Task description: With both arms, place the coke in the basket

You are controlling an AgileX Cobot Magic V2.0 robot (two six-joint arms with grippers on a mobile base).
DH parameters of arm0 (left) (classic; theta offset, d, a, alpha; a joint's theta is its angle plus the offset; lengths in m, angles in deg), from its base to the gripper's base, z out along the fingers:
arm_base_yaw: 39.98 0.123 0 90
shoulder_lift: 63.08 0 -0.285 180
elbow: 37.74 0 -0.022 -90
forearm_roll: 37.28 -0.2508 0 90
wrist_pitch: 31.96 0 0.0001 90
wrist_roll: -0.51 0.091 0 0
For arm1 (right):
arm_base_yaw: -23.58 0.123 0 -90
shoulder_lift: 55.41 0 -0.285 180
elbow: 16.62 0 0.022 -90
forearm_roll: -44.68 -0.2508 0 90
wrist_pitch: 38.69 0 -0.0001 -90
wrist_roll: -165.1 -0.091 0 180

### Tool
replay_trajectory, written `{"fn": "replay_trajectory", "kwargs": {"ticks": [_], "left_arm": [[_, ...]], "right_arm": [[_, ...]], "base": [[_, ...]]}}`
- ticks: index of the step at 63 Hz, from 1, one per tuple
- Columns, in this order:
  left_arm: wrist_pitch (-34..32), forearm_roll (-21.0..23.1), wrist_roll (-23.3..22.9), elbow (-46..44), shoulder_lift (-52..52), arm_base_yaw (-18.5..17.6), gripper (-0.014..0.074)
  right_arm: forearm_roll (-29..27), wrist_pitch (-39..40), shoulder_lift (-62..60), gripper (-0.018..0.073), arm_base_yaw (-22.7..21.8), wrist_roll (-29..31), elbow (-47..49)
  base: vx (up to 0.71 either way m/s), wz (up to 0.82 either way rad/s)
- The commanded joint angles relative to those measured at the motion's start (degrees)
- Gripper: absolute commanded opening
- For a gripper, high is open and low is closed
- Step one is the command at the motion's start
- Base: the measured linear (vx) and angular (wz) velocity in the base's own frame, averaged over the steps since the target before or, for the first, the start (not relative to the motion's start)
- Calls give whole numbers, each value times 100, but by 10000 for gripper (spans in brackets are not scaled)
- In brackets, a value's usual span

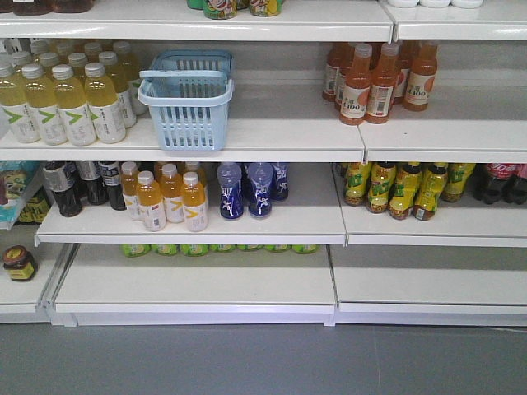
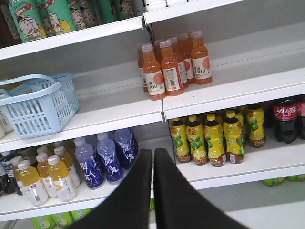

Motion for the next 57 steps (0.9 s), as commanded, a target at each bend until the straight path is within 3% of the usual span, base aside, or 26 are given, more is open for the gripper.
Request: {"fn": "replay_trajectory", "kwargs": {"ticks": [1, 57], "left_arm": [[-413, 45, -35, -179, 72, -10, -6], [-413, 45, -35, -179, 72, -10, -6]], "right_arm": [[46, 402, -74, -5, -28, 40, -44], [46, 402, -74, -5, -28, 40, -44]], "base": [[13, 0], [12, 0]]}}
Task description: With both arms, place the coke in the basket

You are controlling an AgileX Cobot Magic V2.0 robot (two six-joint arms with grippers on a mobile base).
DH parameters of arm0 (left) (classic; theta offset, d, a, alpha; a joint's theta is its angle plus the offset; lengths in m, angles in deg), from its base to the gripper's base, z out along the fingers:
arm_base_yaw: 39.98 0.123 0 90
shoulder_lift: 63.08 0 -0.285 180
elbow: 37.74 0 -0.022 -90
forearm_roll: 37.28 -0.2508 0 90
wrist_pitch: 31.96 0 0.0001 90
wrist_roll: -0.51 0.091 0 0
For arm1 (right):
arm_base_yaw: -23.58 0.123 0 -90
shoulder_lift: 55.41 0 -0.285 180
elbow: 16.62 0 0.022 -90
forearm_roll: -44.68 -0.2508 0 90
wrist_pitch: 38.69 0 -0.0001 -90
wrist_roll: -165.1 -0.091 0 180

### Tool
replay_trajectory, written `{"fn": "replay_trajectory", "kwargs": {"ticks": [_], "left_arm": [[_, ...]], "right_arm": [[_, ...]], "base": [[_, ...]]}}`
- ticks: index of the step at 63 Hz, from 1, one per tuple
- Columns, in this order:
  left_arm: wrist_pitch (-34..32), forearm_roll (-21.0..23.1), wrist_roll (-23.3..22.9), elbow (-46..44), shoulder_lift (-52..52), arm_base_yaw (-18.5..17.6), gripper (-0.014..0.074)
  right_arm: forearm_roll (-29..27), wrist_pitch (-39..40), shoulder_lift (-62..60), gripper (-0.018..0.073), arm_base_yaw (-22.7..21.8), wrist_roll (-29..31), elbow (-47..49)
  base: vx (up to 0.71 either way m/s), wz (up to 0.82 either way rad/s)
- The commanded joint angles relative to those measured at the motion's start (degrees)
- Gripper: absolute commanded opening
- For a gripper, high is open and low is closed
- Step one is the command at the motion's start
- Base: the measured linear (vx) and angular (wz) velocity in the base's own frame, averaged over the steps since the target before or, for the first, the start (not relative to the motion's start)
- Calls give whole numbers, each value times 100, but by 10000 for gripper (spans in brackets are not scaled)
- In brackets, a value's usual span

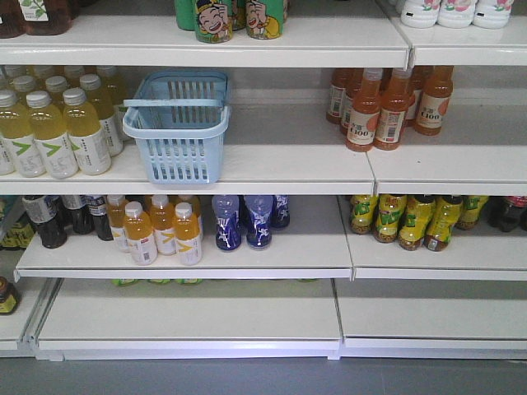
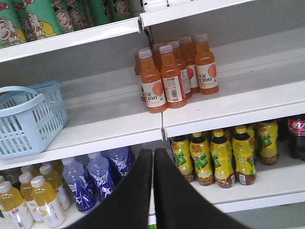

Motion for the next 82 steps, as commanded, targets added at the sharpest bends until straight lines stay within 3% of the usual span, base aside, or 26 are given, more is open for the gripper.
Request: {"fn": "replay_trajectory", "kwargs": {"ticks": [1, 82], "left_arm": [[-413, 45, -35, -179, 72, -10, -6], [-413, 45, -35, -179, 72, -10, -6]], "right_arm": [[46, 402, -74, -5, -28, 40, -44], [46, 402, -74, -5, -28, 40, -44]], "base": [[10, -1], [6, -1]]}}
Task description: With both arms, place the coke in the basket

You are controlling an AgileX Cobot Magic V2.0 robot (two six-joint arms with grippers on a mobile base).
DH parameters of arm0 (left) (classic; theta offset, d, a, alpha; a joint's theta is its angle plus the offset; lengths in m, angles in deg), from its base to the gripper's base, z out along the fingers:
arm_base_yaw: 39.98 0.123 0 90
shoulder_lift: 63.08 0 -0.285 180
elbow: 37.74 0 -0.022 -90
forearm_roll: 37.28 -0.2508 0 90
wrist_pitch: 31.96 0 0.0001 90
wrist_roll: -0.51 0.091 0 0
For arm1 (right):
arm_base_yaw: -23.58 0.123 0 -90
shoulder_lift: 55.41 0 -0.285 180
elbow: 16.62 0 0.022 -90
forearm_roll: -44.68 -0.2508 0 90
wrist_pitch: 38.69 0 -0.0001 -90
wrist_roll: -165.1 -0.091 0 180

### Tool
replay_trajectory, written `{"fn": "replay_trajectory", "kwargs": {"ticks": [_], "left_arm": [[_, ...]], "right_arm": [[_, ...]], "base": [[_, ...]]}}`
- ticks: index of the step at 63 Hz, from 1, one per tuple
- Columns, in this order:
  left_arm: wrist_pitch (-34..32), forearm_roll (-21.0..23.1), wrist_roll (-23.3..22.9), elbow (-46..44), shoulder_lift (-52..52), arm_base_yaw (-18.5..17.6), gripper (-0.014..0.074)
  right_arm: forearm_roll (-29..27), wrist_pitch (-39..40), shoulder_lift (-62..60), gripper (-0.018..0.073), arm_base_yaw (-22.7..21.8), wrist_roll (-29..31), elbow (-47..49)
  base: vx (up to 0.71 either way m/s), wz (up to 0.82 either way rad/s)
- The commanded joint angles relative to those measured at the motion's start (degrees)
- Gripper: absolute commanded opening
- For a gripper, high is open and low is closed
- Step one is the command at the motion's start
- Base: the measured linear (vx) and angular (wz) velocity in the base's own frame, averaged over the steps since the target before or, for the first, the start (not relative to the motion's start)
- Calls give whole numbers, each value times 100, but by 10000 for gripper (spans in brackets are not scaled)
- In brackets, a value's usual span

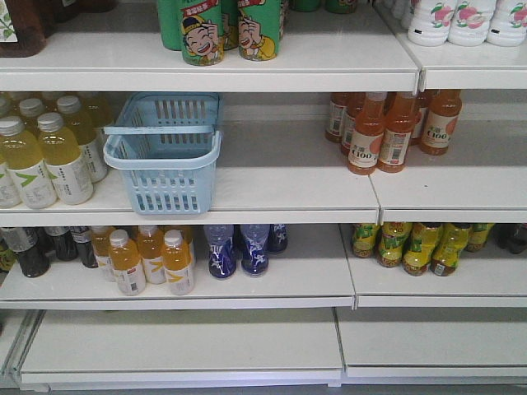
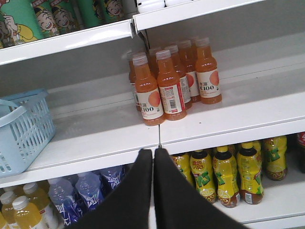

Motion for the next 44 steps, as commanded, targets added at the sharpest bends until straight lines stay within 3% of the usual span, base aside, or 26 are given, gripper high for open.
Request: {"fn": "replay_trajectory", "kwargs": {"ticks": [1, 44], "left_arm": [[-413, 45, -35, -179, 72, -10, -6], [-413, 45, -35, -179, 72, -10, -6]], "right_arm": [[46, 402, -74, -5, -28, 40, -44], [46, 402, -74, -5, -28, 40, -44]], "base": [[3, 0], [1, 0]]}}
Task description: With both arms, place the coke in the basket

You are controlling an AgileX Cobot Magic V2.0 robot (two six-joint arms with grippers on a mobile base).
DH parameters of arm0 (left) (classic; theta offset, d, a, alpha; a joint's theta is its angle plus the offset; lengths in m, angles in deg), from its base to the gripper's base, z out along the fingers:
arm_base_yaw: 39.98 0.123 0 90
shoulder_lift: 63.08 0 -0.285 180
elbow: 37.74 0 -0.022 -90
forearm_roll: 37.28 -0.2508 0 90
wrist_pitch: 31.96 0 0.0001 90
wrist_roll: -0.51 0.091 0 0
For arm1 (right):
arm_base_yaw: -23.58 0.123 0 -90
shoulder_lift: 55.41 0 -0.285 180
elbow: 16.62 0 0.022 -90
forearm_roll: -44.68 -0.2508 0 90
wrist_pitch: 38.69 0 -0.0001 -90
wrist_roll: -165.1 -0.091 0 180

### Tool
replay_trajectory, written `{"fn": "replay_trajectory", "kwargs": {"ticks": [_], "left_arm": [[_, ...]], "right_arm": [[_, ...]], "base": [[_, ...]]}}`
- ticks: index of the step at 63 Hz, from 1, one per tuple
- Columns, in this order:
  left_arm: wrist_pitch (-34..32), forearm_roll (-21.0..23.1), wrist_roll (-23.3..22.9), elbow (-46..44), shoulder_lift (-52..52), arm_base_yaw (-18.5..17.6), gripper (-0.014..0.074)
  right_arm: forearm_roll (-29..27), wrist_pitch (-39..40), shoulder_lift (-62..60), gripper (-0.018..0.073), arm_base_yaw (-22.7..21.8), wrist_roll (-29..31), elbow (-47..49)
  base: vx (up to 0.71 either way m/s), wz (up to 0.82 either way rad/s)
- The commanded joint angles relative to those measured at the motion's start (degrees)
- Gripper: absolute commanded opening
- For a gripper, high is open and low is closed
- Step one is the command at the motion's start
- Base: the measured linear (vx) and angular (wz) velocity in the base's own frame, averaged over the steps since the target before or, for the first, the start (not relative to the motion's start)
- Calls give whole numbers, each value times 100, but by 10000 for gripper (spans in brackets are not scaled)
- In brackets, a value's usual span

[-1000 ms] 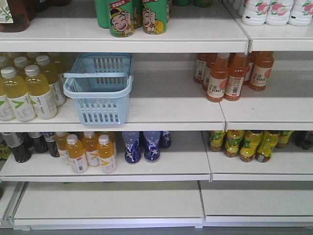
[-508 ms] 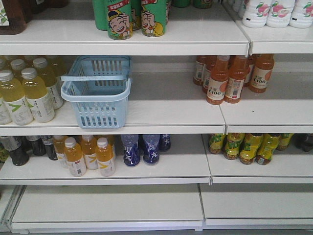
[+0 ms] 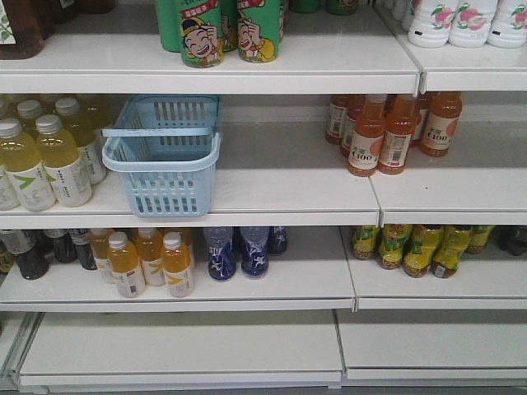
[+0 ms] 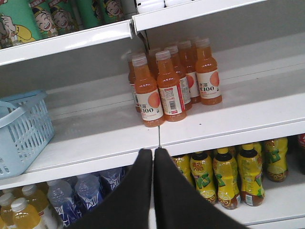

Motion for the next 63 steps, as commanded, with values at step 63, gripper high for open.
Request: {"fn": "replay_trajectory", "kwargs": {"ticks": [63], "left_arm": [[-473, 45, -35, -179, 72, -10, -6]], "right_arm": [[46, 402, -74, -5, -28, 40, -44]], "base": [[0, 0]]}}
